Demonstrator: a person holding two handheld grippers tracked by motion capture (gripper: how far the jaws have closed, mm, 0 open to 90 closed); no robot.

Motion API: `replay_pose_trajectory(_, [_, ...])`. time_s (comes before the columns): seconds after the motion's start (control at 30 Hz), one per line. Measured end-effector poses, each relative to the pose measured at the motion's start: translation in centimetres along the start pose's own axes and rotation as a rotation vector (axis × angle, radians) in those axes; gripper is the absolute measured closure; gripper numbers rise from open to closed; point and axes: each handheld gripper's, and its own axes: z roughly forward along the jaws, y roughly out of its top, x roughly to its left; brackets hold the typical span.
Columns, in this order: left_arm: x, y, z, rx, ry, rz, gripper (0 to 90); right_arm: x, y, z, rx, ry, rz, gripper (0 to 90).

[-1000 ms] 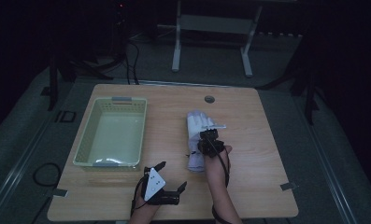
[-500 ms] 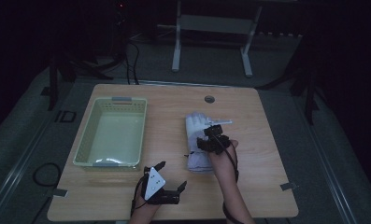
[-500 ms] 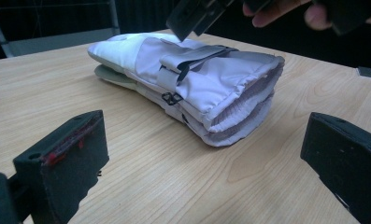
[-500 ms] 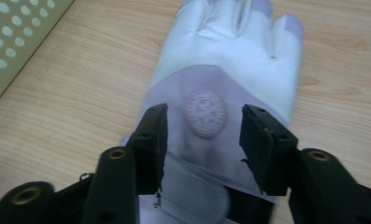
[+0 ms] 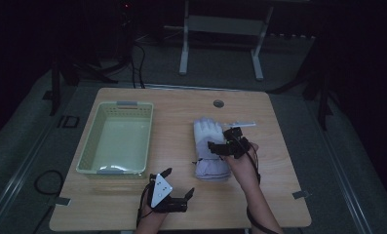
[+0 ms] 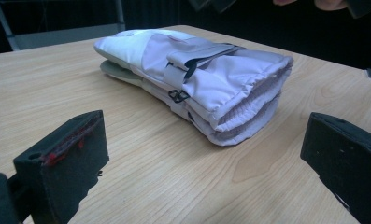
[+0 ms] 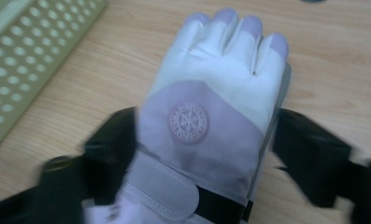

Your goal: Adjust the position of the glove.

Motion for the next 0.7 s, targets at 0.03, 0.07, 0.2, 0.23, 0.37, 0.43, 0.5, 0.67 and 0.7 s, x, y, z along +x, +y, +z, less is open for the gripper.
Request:
replay_pose_trajectory(0.03, [0.0,0.0,0.0,0.001,0.001,-0.001,0.9,-0.2,0.0,-0.2,-0.004,0.031,-0.014,13.2])
replay_pose_trajectory(0.07, [0.0,0.0,0.0,0.002,0.002,-0.002,0.9,-0.4,0.0,-0.4,-0.006,0.036,-0.014,14.1])
replay_pose_trajectory(0.2, [0.2,0.0,0.0,0.005,0.0,-0.019,0.9,-1.3,-0.2,-1.3,-0.024,0.062,-0.053,17.6])
replay_pose_trajectory(0.23, [0.3,0.0,0.0,0.002,-0.008,-0.026,0.9,-1.5,-0.2,-1.5,-0.01,0.076,-0.064,20.3])
replay_pose_trajectory(0.37, [0.3,0.0,0.0,0.006,-0.005,-0.045,0.9,-2.3,-0.7,-1.7,-0.002,0.142,-0.154,21.2])
replay_pose_trajectory(0.43, [0.2,0.1,0.1,0.033,-0.004,-0.061,0.9,-2.6,-1.2,-1.8,-0.02,0.122,-0.225,20.6])
replay_pose_trajectory(0.5, [0.2,0.1,0.2,0.046,-0.011,-0.067,0.9,-3.1,-1.6,-1.8,-0.009,0.134,-0.232,20.0])
replay_pose_trajectory(0.67, [0.3,0.2,0.4,0.064,-0.018,-0.071,0.9,-4.1,-2.9,-1.5,-0.049,0.126,-0.269,19.0])
replay_pose_trajectory(0.7, [0.4,0.2,0.4,0.069,-0.03,-0.073,0.9,-4.3,-3.2,-1.5,-0.064,0.123,-0.292,18.9])
